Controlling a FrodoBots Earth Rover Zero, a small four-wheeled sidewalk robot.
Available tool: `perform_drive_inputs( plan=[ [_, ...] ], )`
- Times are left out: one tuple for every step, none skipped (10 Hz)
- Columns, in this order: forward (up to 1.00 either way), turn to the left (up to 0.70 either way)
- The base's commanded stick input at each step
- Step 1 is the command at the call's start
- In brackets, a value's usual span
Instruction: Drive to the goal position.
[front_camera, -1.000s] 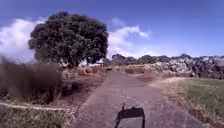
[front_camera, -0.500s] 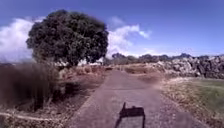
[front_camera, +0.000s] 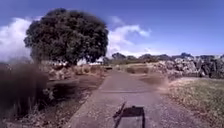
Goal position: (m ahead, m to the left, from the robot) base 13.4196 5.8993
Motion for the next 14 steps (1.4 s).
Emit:
perform_drive_inputs(
  plan=[
    [0.70, 0.00],
    [0.70, 0.00],
    [0.70, 0.00],
    [0.70, 0.00],
    [0.70, 0.00],
    [0.70, 0.00],
    [0.70, 0.00],
    [0.70, 0.00],
    [0.70, 0.00],
    [0.70, 0.00],
    [0.70, 0.00],
    [0.70, 0.00],
    [0.70, 0.00],
    [0.70, 0.00]
  ],
)
